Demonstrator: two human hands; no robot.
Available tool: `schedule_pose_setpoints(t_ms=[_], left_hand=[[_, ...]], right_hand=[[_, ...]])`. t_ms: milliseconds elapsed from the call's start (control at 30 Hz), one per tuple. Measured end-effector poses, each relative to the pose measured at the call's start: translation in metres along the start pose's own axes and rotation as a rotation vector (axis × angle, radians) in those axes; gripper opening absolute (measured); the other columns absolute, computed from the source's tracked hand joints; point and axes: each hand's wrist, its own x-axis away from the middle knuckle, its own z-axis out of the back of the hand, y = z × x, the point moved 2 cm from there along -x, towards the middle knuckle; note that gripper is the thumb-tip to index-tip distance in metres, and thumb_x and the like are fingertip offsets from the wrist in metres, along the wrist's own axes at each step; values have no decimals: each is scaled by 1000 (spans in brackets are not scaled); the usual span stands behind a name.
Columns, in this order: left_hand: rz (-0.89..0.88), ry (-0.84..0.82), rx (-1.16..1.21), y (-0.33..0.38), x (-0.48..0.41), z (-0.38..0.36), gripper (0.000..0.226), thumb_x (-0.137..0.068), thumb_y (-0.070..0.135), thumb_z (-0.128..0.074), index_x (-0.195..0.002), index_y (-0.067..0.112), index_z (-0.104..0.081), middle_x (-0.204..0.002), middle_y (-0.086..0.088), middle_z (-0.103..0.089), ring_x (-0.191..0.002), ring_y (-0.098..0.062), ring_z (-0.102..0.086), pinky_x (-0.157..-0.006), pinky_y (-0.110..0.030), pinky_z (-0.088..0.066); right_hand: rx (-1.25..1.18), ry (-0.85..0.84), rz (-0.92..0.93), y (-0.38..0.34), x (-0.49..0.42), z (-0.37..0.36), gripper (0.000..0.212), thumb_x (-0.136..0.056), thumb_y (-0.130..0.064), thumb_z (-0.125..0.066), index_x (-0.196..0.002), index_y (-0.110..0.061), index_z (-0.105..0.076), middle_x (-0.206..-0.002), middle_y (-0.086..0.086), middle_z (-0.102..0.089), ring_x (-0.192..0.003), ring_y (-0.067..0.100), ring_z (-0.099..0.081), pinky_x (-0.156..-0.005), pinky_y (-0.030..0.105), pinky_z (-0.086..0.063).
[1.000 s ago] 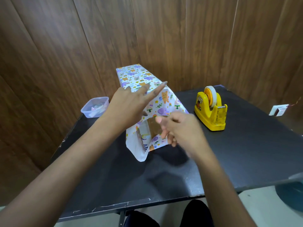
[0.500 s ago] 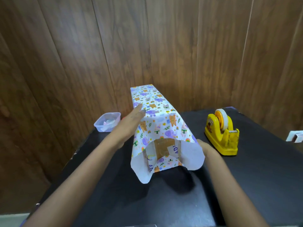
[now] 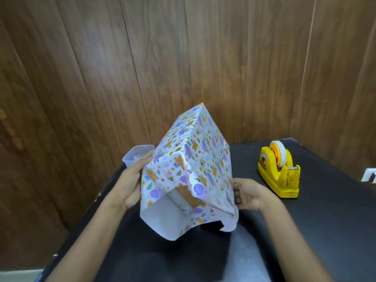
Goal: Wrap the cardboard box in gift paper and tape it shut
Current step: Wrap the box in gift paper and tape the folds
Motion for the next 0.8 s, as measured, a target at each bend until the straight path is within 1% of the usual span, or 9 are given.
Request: schedule_pose_setpoints(t_ms=[100, 167, 267, 333, 467, 533, 633, 733, 800], left_hand=[[26, -24, 74, -20, 2, -5, 46, -69, 24, -69, -111, 6, -69, -114, -13, -67, -95, -24, -68, -76, -35, -58], [63, -24, 84, -36, 0, -11, 29, -82, 23, -53, -95, 9, -75, -103, -11, -71, -86, -22, -70, -70, -33, -58], [122, 54, -58, -59, -4, -17, 34, -96, 20, -39, -94, 9, -71, -91, -10, -72, -73, -20, -70, -65, -34, -56], [165, 164, -195, -72, -4, -17, 32, -97, 11, -37, -89, 5, -67, -85, -12, -69, -68, -20, -68, -62, -32, -56], [208, 316, -419, -88, -6, -12, 30, -93, 2, -39, -81, 1, -67, -85, -15, -64, -77, -24, -60, -69, -34, -53], [177, 352, -445, -87, -5, -15, 29, -91, 3, -41, -83, -1, -68, -84, -13, -67, -81, -25, -62, -78, -36, -52], [12, 425, -434, -78, 0, -21, 23, -93, 10, -45, -98, -2, -64, -96, -13, -68, -88, -23, -61, -80, -35, -49], [-237, 585, -387, -64, 19, -26, 14, -95, 18, -51, -88, 9, -59, -88, -5, -61, -85, -19, -58, -69, -29, -48], [-233, 605, -316, -61, 32, -32, 27, -94, 24, -53, -72, 8, -56, -71, -7, -59, -66, -20, -58, -57, -28, -46]], right_hand=[[-226, 23, 115, -8, 13, 19, 22, -96, -17, -48, -89, -2, -62, -64, 9, -71, -53, 21, -68, -47, 28, -55], [-233, 68, 195, -21, 21, 37, 19, -95, -22, -49, -95, -8, -62, -71, 7, -71, -61, 21, -68, -59, 32, -55], [-143, 133, 257, -44, 31, 55, 17, -93, -28, -52, -105, -17, -59, -87, 7, -64, -78, 22, -59, -70, 34, -47], [-93, 124, 272, -57, 35, 53, 18, -94, -30, -51, -104, -17, -59, -88, 6, -64, -78, 21, -59, -66, 32, -45], [3, 106, 267, -58, 36, 36, 19, -98, -21, -48, -88, -12, -61, -53, -5, -64, -46, 9, -60, -43, 19, -45], [14, 165, 295, -52, 36, 34, 19, -98, -19, -47, -86, -10, -58, -56, -3, -63, -49, 11, -59, -47, 19, -45], [78, 426, 378, -44, 38, 45, 16, -97, -24, -48, -98, -11, -57, -89, 8, -58, -83, 22, -55, -81, 36, -45], [172, 627, 466, -32, 50, 55, 37, -96, -29, -47, -70, -6, -58, -80, 10, -60, -78, 25, -55, -71, 32, -41], [176, 536, 384, -24, 59, 52, 50, -97, -37, -45, -62, -4, -59, -69, 12, -65, -63, 24, -59, -63, 28, -42]])
